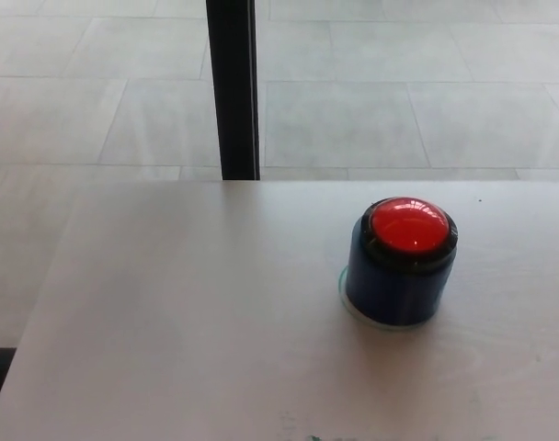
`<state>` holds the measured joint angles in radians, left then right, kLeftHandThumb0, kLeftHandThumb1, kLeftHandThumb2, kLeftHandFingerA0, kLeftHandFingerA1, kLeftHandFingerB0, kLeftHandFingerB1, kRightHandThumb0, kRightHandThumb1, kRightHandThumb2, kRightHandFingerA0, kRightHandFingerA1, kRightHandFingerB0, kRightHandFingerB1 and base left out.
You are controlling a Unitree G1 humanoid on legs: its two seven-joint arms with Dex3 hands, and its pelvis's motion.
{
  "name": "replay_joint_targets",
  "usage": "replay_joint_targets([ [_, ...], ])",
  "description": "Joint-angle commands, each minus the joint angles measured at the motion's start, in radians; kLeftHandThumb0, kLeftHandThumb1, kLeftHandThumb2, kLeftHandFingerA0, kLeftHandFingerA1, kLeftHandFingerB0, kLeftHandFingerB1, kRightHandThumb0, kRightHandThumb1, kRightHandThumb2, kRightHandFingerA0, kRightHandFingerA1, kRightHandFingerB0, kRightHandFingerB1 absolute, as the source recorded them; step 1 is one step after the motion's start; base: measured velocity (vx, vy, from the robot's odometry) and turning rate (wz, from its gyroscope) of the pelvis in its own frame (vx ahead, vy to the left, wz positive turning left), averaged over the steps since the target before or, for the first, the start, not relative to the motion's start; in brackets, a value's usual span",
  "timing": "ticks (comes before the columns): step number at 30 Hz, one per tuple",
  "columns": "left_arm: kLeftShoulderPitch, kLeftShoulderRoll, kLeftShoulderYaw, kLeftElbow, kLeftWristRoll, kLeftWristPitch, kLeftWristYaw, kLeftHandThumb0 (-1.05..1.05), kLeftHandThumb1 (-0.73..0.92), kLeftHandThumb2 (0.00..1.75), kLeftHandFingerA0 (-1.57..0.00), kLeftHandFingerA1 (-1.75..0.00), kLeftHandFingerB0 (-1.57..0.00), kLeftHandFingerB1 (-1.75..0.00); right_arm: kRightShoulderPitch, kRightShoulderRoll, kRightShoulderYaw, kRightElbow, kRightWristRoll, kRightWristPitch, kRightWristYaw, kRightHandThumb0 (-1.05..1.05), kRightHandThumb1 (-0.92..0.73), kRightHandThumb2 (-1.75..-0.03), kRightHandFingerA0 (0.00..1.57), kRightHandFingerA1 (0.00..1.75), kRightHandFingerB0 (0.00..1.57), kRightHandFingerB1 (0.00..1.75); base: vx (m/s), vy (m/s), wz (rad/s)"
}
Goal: The robot uses its right hand to press the red button kept in the middle of the desk
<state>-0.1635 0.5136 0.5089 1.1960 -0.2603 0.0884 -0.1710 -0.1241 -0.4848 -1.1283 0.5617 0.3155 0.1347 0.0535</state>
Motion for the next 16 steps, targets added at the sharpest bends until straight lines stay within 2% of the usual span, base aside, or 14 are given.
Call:
replay_joint_targets([
  [1, 0.003, 0.016, 0.021, 0.004, -0.027, -0.005, -0.007, -0.45, 0.91, 1.46, -0.16, -0.75, 0.00, -0.63, 0.082, 0.156, -0.110, 0.001, 0.079, -0.124, -0.221, -0.59, -0.48, -1.13, 1.45, 1.47, 1.00, 1.03, 0.00, 0.000, 0.00],
  [4, 0.002, 0.017, 0.030, -0.006, -0.033, 0.004, -0.009, -0.46, 0.91, 1.47, -0.18, -0.77, -0.01, -0.64, 0.081, 0.187, -0.123, -0.014, 0.092, -0.096, -0.254, -0.58, -0.48, -1.12, 1.42, 1.47, 0.96, 1.03, 0.00, 0.000, 0.00],
  [5, -0.012, 0.024, 0.020, 0.001, -0.022, 0.012, -0.010, -0.44, 0.91, 1.45, -0.17, -0.75, -0.01, -0.63, -0.056, 0.118, -0.087, 0.263, 0.076, -0.186, -0.286, -0.44, -0.52, -0.98, 1.30, 1.42, 0.81, 0.84, 0.00, 0.000, 0.00],
  [6, -0.015, 0.024, 0.023, 0.002, -0.023, 0.015, -0.011, -0.44, 0.91, 1.45, -0.16, -0.74, 0.00, -0.63, -0.075, 0.110, -0.087, 0.300, 0.077, -0.195, -0.298, -0.43, -0.50, -0.96, 1.34, 1.44, 0.82, 0.82, 0.00, 0.000, 0.00],
  [7, -0.022, 0.023, 0.028, 0.007, -0.027, 0.021, 0.002, -0.44, 0.90, 1.44, -0.20, -0.76, -0.01, -0.63, -0.081, 0.111, -0.087, 0.322, 0.080, -0.198, -0.306, -0.37, -0.68, -0.70, 1.07, 1.75, 0.86, 0.78, 0.00, 0.000, 0.00],
  [8, -0.025, 0.026, 0.014, 0.010, -0.010, 0.015, 0.013, -0.71, 0.92, 1.26, -0.33, -0.88, -0.15, -0.72, -0.082, 0.112, -0.079, 0.340, 0.075, -0.204, -0.307, -0.44, -0.45, -0.91, 1.33, 1.45, 0.83, 0.84, 0.00, 0.000, 0.00],
  [10, -0.027, 0.025, 0.009, 0.012, -0.003, 0.010, 0.016, -0.71, 0.92, 1.26, -0.33, -0.88, -0.15, -0.72, -0.089, 0.102, -0.074, 0.367, 0.075, -0.217, -0.308, -0.44, -0.45, -0.91, 1.33, 1.45, 0.83, 0.84, 0.00, 0.000, 0.00],
  [11, -0.024, 0.017, 0.021, 0.004, -0.017, 0.007, 0.021, -0.69, 0.92, 1.15, -0.22, -1.21, -0.09, -0.92, -0.093, 0.098, -0.067, 0.385, 0.071, -0.222, -0.309, -0.44, -0.46, -0.91, 1.35, 1.47, 0.82, 0.83, 0.00, 0.000, 0.00],
  [12, -0.026, 0.014, 0.030, 0.000, -0.026, 0.011, 0.022, -0.68, 0.92, 1.23, -0.36, -0.94, -0.18, -0.77, -0.094, 0.111, -0.062, 0.383, 0.080, -0.206, -0.294, -0.35, -0.58, -0.77, 1.02, 1.75, 0.81, 0.71, 0.00, 0.000, 0.00],
  [13, -0.026, 0.011, 0.035, -0.008, -0.031, 0.012, 0.022, -0.68, 0.92, 1.24, -0.36, -0.94, -0.18, -0.77, -0.107, 0.111, -0.059, 0.403, 0.088, -0.202, -0.301, -0.46, -0.44, -0.90, 1.27, 1.43, 0.82, 0.79, 0.00, 0.000, 0.00],
  [14, -0.025, 0.012, 0.038, -0.012, -0.033, 0.012, 0.022, -0.68, 0.92, 1.24, -0.36, -0.94, -0.18, -0.77, -0.118, 0.106, -0.053, 0.424, 0.092, -0.210, -0.308, -0.46, -0.44, -0.90, 1.27, 1.43, 0.82, 0.79, 0.00, 0.000, 0.00],
  [15, -0.025, 0.013, 0.036, -0.010, -0.029, 0.011, 0.021, -0.68, 0.92, 1.23, -0.38, -0.95, -0.19, -0.78, -0.132, 0.099, -0.057, 0.448, 0.106, -0.204, -0.331, -0.43, -0.61, -0.62, 0.73, 1.61, 0.80, 0.70, 0.00, 0.000, 0.00],
  [16, -0.025, 0.013, 0.036, -0.010, -0.029, 0.011, 0.021, -0.68, 0.92, 1.23, -0.38, -0.95, -0.19, -0.78, -0.132, 0.099, -0.057, 0.448, 0.106, -0.204, -0.331, -0.43, -0.61, -0.62, 0.73, 1.61, 0.80, 0.70, 0.00, 0.000, 0.00],
])
